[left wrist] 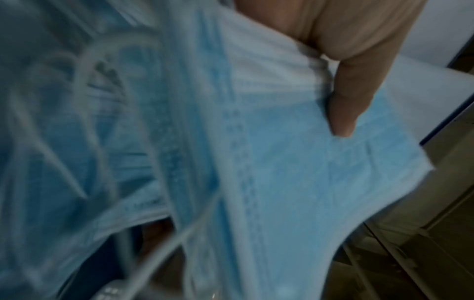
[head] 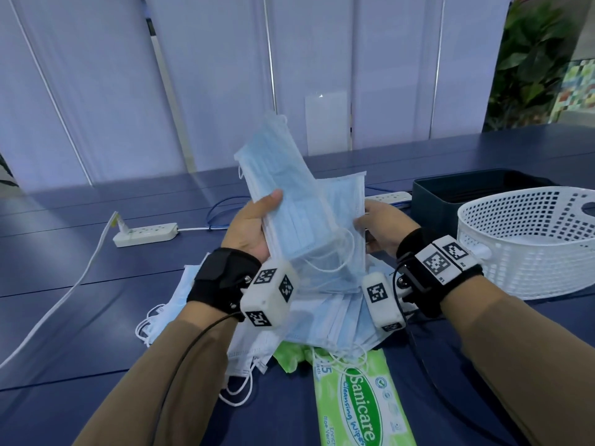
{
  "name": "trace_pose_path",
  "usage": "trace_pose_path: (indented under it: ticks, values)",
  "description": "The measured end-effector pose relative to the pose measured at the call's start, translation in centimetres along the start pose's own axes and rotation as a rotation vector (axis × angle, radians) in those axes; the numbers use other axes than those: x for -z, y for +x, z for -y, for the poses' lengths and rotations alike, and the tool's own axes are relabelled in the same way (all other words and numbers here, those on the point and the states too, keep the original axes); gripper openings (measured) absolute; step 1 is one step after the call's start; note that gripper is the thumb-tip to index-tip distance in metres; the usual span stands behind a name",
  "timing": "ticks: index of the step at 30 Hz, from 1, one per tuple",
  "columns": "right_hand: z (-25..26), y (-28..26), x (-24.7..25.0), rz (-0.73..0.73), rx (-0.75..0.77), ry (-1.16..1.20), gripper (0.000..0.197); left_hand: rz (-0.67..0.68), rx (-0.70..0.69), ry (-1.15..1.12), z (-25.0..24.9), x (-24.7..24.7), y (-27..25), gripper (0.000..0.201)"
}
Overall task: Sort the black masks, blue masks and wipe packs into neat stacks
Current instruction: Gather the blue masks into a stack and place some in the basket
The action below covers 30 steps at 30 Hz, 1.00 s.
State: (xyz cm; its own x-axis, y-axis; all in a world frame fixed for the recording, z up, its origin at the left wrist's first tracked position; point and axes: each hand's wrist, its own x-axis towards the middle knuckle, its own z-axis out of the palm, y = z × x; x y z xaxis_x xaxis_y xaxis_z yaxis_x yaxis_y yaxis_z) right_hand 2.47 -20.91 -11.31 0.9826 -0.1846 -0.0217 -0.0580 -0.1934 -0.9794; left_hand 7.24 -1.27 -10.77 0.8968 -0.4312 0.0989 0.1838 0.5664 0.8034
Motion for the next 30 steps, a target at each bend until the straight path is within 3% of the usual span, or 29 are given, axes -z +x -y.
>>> trace_pose_path:
  ticks: [4,8,12,16,19,22,25,27,30]
  values:
    - [1.2,-0.6,-0.6,0.199,0.080,0.217,0.030,-0.009,-0.020,0.113,0.5,-0.7,0.0,0.045]
    - [2.3,-1.3,-0.9,0.325,0.177,0.307,0.030,0.001,0.025,0.170,1.0,-0.8,-0.2,0.033]
    - [2.3,-1.5,-0.8,0.286,0.122,0.280,0.028,0.054,0.017,0.179,-0.3,-0.5,-0.3,0.035]
    - [1.6,-1.4,0.0,0.236,-0.054,0.131,0.027,-0.078,-0.044,0.179,-1.6,0.3,0.0,0.020]
    - [1.1,-0.9,0.6,0.175,-0.188,-0.059,0.020,-0.175,-0.013,0.061,-2.2,1.2,0.2,0.026]
    - [0.4,0.0,1.1,0.107,-0.286,-0.278,0.026,-0.225,0.054,0.049,-2.1,1.9,0.1,0.020]
    - [-0.9,0.7,1.0,0.110,-0.365,-0.374,0.035,-0.224,0.207,0.235,-0.3,2.0,-0.2,0.014]
    - [-1.5,0.8,0.7,0.119,-0.386,-0.424,0.037,-0.222,0.316,0.320,1.4,1.8,-0.2,0.014]
    - [-1.6,0.7,0.5,0.079,-0.363,-0.452,0.035,-0.210,0.350,0.377,2.5,1.7,0.0,0.018]
